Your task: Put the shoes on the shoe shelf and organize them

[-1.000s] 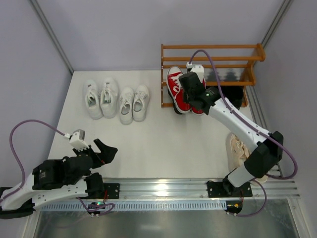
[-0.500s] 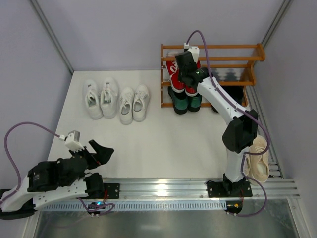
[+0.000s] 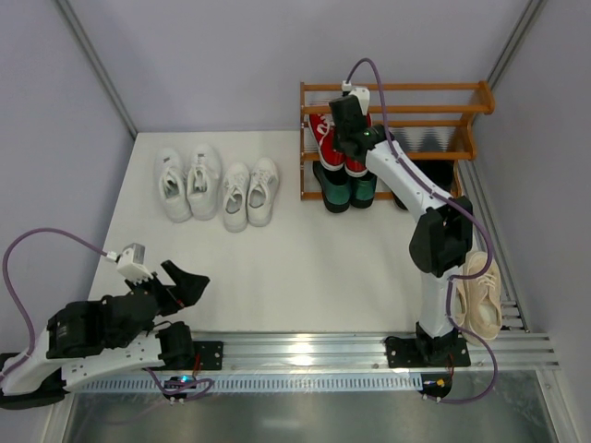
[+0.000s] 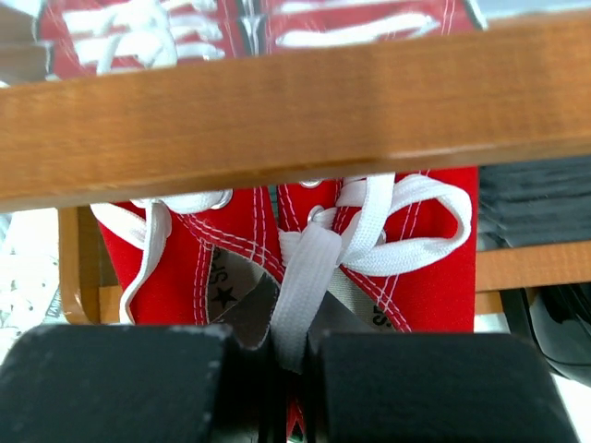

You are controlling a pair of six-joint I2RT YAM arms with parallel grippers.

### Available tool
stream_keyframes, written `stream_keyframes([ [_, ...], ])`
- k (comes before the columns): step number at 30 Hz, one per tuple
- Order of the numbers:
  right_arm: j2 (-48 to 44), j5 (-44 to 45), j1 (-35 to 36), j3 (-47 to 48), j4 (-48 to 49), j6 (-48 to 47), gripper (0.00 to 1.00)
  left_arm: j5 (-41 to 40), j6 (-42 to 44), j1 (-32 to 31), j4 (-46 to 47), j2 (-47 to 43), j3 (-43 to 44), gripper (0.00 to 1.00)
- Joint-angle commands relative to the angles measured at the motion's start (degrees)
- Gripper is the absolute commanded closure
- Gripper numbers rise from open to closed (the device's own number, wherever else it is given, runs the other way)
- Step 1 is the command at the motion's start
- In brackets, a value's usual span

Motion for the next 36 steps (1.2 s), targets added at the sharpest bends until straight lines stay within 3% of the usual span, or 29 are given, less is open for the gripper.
stream_keyframes([
  [1, -2.90, 1.05, 0.13, 1.61, 15.14, -1.49, 0.96, -2.39, -0.88, -0.02, -1.11, -0.30, 1.85, 0.03],
  [10, -1.32, 1.66, 0.04, 1.96, 16.99, -1.40, 0.94, -2.30, -1.15, -0.02, -1.55, -0.91, 2.11, 0.03],
  [11, -1.14, 1.66, 0.13, 1.79, 16.73, -1.31, 0.89, -2.30, -1.15, 0.07, -1.55, -1.09, 2.11, 0.03],
  [12, -1.23, 1.66, 0.04, 1.52, 16.82, -1.05, 0.73, -2.22, -1.15, -0.02, -1.55, -1.27, 2.11, 0.03],
  [14, -1.49, 1.57, 0.13, 0.65, 16.82, -0.87, 0.64, -2.22, -1.06, -0.02, -1.46, -1.44, 2.02, 0.03],
  [15, -1.67, 1.49, 0.13, 0.21, 16.99, -0.79, 0.49, -2.13, -1.06, -0.02, -1.46, -1.53, 2.11, 0.03],
  [19, -3.60, 2.45, 0.04, -2.95, 18.57, -0.70, 0.26, -1.78, -1.06, -0.02, -1.46, -1.71, 1.94, 0.04],
  [21, -5.52, 2.36, 0.13, -5.41, 19.62, -0.87, 0.22, -1.60, -1.32, -0.02, -1.46, -1.88, 1.85, 0.04],
  [29, -16.32, 3.24, 0.13, -21.03, 26.65, -0.34, 0.23, -1.51, -1.50, -0.02, -1.37, -2.15, 1.58, 0.04],
  [36, -23.19, 5.08, 0.13, -28.80, 31.06, -1.49, 0.25, -1.51, -1.58, -0.02, -1.46, -1.53, 1.58, 0.04],
])
